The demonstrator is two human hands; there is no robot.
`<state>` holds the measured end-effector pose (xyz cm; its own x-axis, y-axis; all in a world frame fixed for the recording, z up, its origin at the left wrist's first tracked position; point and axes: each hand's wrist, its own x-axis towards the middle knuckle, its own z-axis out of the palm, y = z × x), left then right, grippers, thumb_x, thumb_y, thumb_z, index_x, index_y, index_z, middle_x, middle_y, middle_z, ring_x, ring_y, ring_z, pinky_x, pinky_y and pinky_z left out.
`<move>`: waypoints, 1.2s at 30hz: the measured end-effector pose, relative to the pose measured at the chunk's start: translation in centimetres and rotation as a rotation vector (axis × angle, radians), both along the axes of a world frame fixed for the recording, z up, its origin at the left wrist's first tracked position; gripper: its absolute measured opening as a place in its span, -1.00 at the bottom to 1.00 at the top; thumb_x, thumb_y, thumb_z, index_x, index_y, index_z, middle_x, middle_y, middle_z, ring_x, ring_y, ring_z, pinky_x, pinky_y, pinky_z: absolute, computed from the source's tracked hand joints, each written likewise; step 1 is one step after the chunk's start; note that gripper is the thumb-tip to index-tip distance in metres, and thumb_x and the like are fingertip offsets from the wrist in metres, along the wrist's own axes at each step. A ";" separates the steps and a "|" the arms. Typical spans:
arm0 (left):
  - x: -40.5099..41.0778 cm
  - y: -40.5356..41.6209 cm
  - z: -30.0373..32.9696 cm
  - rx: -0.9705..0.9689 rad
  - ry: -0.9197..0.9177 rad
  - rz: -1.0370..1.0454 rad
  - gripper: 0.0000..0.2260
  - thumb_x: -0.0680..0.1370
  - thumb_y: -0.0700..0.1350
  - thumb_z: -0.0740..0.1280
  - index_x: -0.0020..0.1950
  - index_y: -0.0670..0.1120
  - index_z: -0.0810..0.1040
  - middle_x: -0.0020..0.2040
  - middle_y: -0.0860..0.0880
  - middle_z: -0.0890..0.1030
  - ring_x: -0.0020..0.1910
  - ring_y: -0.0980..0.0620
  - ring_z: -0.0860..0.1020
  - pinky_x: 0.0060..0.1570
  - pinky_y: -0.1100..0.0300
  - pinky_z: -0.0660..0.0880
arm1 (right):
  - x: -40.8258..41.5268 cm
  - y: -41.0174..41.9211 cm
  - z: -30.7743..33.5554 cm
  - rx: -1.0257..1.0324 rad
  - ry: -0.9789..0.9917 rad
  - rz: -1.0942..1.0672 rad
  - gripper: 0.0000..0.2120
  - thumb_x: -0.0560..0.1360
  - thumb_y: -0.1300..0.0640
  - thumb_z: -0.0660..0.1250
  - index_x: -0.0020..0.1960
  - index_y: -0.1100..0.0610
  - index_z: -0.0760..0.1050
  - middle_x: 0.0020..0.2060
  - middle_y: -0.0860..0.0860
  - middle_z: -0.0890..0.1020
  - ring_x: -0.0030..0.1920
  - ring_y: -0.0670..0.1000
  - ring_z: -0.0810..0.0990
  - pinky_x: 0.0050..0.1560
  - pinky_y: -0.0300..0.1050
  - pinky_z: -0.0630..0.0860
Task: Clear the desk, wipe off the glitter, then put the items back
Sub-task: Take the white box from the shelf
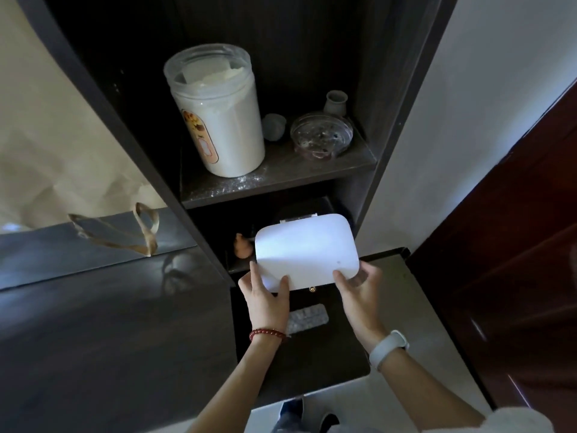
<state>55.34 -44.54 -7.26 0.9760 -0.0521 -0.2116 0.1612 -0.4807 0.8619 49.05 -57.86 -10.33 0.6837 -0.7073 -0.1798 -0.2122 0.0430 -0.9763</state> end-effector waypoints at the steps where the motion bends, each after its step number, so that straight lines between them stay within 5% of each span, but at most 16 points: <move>1: -0.7 0.4 -0.1 -0.005 0.005 0.010 -0.36 0.48 -0.14 0.35 0.46 -0.17 0.10 0.29 -0.18 0.24 0.24 -0.09 0.35 0.10 0.30 0.27 | -1.0 0.4 -0.1 0.016 -0.014 0.022 -0.61 0.43 0.26 0.37 0.17 0.27 0.29 0.06 0.17 0.52 0.05 0.05 0.57 -0.12 -0.30 0.56; 7: -4.9 3.6 -1.6 0.046 0.035 0.026 -0.46 0.44 -0.20 0.39 0.36 -0.19 0.26 0.25 -0.17 0.27 0.17 -0.02 0.33 0.11 0.36 0.25 | -5.7 2.5 -1.3 0.052 0.043 0.223 -0.37 0.48 0.25 0.31 0.43 0.05 0.07 0.22 -0.08 0.36 0.16 -0.19 0.44 0.02 -0.43 0.47; 11: -6.3 7.9 -2.7 0.052 0.095 0.116 -0.45 0.43 -0.22 0.38 0.36 -0.18 0.24 0.33 -0.16 0.28 0.30 -0.09 0.29 0.24 0.23 0.24 | -6.1 6.5 -2.2 0.016 0.159 0.319 -0.40 0.46 0.27 0.33 0.41 0.11 0.13 0.32 0.09 0.26 0.27 0.03 0.39 0.19 -0.15 0.41; 17: -5.4 17.8 -3.8 0.111 0.142 0.277 -0.46 0.42 -0.21 0.38 0.34 -0.17 0.26 0.31 -0.17 0.35 0.25 -0.15 0.35 0.28 -0.08 0.36 | -3.0 15.3 -3.1 -0.060 0.235 0.505 -0.42 0.43 0.28 0.35 0.37 0.11 0.19 0.22 0.05 0.29 0.29 0.11 0.36 0.30 0.14 0.38; 22: -1.7 27.0 -4.1 0.129 0.145 0.364 -0.47 0.42 -0.21 0.37 0.34 -0.20 0.27 0.31 -0.20 0.35 0.26 -0.17 0.35 0.29 -0.04 0.33 | 2.1 24.0 -2.9 -0.109 0.308 0.599 -0.47 0.40 0.11 0.31 0.34 0.11 0.28 0.19 0.11 0.43 0.23 0.09 0.42 0.27 0.09 0.39; 30: 7.2 44.2 -5.3 0.154 0.209 0.314 -0.46 0.47 -0.20 0.33 0.40 -0.19 0.20 0.36 -0.21 0.30 0.31 -0.18 0.31 0.30 0.03 0.27 | 10.6 40.9 -2.9 -0.084 0.417 0.657 -0.51 0.46 0.25 0.24 0.36 0.18 0.23 0.23 0.18 0.38 0.26 0.13 0.37 0.28 -0.03 0.34; 36: 11.4 48.6 -6.1 0.153 0.215 0.220 -0.46 0.48 -0.19 0.31 0.41 -0.18 0.20 0.38 -0.19 0.31 0.32 -0.15 0.33 0.26 0.06 0.29 | 13.9 44.9 -2.7 -0.118 0.466 0.660 -0.51 0.48 0.25 0.19 0.38 0.15 0.18 0.25 0.17 0.35 0.24 0.12 0.36 0.23 -0.08 0.32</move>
